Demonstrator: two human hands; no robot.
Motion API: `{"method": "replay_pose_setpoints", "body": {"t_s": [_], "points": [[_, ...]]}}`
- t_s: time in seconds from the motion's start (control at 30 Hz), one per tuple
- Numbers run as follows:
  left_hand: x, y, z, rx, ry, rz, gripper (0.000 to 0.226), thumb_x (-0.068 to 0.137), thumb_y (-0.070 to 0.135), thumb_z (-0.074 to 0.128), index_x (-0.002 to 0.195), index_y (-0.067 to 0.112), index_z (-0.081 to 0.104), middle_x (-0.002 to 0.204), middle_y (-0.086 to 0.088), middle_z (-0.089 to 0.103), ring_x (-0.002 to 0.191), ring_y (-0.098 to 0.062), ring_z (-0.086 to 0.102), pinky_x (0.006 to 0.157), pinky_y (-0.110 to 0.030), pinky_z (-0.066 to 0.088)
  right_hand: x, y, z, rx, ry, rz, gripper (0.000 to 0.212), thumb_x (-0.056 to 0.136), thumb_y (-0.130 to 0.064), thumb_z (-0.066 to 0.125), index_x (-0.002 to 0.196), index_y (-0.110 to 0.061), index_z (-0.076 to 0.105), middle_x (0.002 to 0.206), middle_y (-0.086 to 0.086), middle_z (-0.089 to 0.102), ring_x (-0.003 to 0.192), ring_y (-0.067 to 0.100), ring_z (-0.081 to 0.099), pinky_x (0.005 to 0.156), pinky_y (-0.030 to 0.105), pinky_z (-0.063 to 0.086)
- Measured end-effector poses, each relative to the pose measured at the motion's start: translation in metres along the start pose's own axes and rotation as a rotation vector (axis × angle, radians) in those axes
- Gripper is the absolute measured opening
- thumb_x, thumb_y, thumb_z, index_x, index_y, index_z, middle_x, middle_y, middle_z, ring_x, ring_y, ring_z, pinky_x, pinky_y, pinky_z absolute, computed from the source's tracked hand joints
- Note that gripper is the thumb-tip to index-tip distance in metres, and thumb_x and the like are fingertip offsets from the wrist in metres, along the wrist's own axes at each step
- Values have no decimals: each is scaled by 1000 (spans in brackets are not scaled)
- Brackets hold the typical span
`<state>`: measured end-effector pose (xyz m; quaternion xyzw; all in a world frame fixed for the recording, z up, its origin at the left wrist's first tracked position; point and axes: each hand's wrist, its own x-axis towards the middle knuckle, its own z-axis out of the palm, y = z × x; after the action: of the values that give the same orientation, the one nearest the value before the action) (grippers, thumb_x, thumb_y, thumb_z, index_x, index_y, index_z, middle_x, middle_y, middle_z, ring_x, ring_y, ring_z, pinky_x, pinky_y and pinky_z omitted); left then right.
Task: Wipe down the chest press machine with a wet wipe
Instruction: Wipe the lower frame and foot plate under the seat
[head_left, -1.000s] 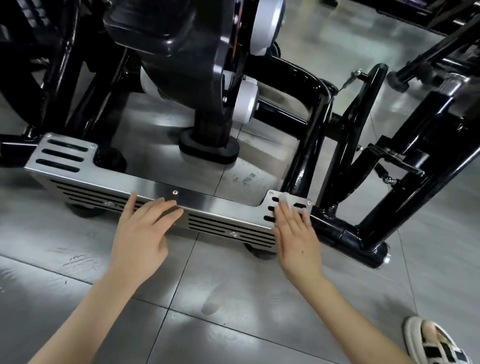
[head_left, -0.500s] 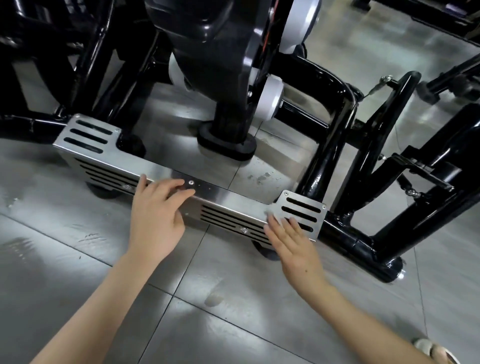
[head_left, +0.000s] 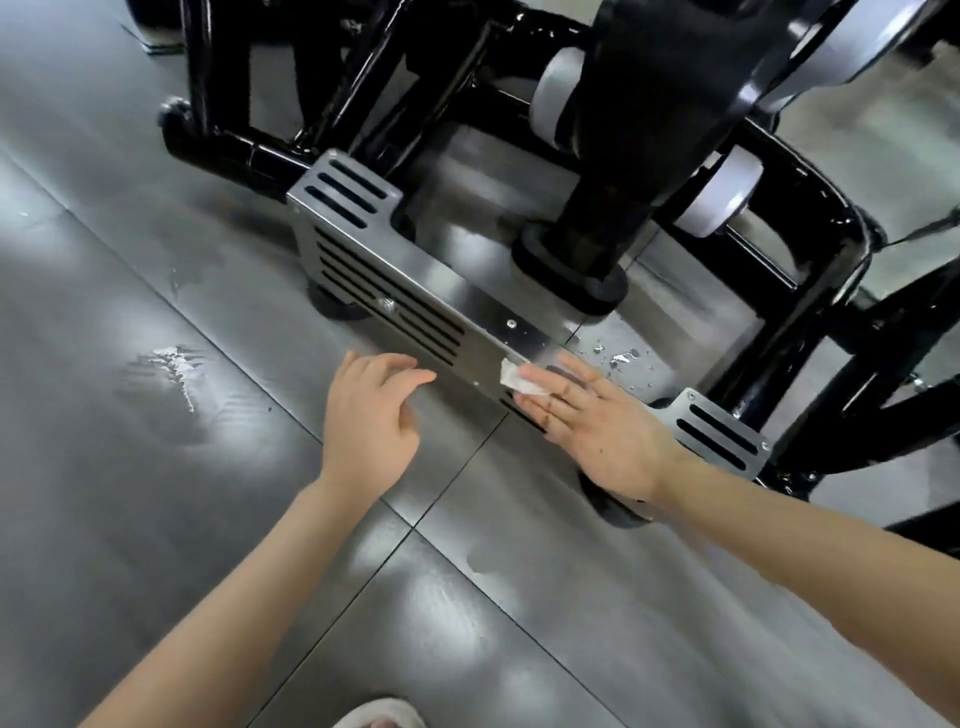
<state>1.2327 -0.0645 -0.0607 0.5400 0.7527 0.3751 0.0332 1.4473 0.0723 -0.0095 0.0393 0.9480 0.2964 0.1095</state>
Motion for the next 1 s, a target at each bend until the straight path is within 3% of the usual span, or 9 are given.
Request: {"method": "replay_pose_setpoints", "body": {"t_s": [0.1,0.17,0.23,0.33,0.47,0.67,0.77,0.87,1.0], "points": [[-6,13,3,-108,-28,-64,44,76,20,34,100,14,70,101,-4,66,90,-28,58,91,-23,35,-17,12,-5,259,166,-36,54,79,-3,39,132,-6,54,138,5,52,133,24,41,114,39,20],[-7,28,5,-225,-35,-103,38,82,31,42,105,17,68,104,3,65,96,-20,56,84,-9,29,-16,12,-15,531,193,167,34,85,2,48,116,-2,62,118,-1,64,112,18,58,102,31,35],[-4,41,4,-326,-42,-125,38,83,42,49,110,21,67,106,10,62,100,-13,54,86,-1,25,-8,4,-28,831,209,432,25,91,2,53,113,1,64,96,-15,60,90,-2,57,88,19,40],[1,52,2,-411,-59,-146,40,79,44,59,114,24,65,106,15,58,103,-8,51,93,-9,32,9,-4,-36,1266,348,798,32,83,16,55,102,-6,69,91,-11,62,82,-14,56,76,3,40],[11,59,9,-429,-36,-108,47,76,50,59,115,24,64,102,14,57,98,-11,52,87,-29,45,30,-2,-46,1524,436,1027,26,79,7,67,78,-20,67,76,-9,66,67,-7,57,67,6,42],[20,62,26,-474,54,-158,30,80,21,66,110,19,68,88,6,54,82,-14,52,74,-23,43,59,-7,-57,1729,400,1148,13,80,-8,72,75,-20,72,76,-3,73,77,8,68,77,23,53],[21,57,31,-541,124,-326,14,82,6,65,92,14,73,78,13,49,69,-8,51,66,-18,41,58,-4,-56,1720,316,1105,10,85,-8,68,83,-16,74,81,-1,74,78,6,68,76,18,51],[25,52,33,-624,227,-616,23,82,4,63,76,26,67,75,13,55,70,-13,57,66,-17,43,50,2,-55,1708,376,1184,10,87,-9,65,87,-16,72,82,-4,74,76,1,66,72,14,49],[30,57,34,-841,345,-818,18,85,9,65,81,26,62,79,6,67,77,-15,65,76,-26,53,46,6,-52,1597,412,1251,10,88,-8,63,89,-14,71,76,-9,70,63,-5,59,67,12,48]]}}
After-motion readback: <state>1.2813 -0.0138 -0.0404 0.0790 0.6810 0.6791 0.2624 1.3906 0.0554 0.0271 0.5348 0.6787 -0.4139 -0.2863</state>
